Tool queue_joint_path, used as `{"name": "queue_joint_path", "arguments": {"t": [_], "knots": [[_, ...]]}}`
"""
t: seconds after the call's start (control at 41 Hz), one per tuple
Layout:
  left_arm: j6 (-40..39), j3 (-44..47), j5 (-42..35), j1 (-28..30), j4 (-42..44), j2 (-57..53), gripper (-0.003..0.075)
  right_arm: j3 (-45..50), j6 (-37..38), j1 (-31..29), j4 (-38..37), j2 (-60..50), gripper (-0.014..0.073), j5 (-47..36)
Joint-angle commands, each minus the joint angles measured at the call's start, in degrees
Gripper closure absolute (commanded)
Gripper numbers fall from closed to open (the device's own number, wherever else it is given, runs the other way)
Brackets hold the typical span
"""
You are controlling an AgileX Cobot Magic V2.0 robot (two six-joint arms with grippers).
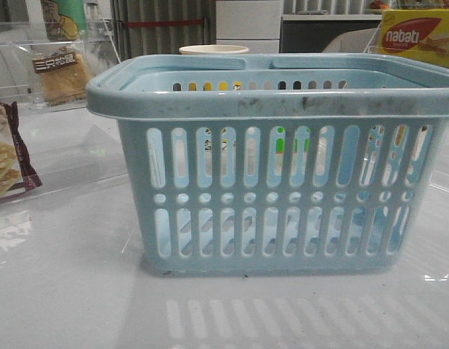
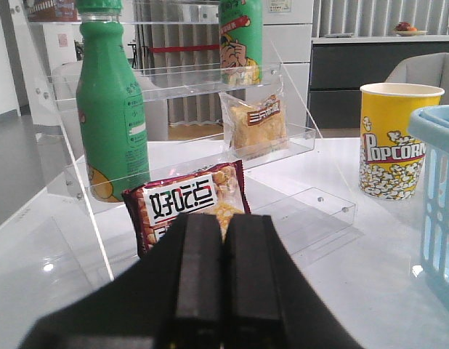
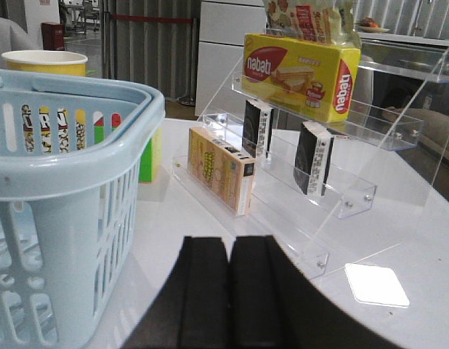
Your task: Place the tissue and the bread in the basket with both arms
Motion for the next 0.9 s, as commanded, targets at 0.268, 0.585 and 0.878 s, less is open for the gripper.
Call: {"name": "queue_joint_path", "arguments": {"t": [0.268, 0.585, 0.878], "knots": [[-0.47, -0.06, -4.88, 0.1, -0.16, -0.99, 0.0629, 0.1, -0.19, -0.16, -0.09, -1.07, 0.0538, -5.26], [-0.47, -4.59, -8.0, 0.1, -0.53, -0.88, 0.0629, -5.12, -0.07, -0.16, 0.07, -1.07, 0.0538, -7.32], [-0.47, -25.66, 3.21, 0.1, -0.53, 4.58, 0.0629, -27.71, -0.07, -0.16, 0.07, 6.08, 0.0538, 5.5]]}}
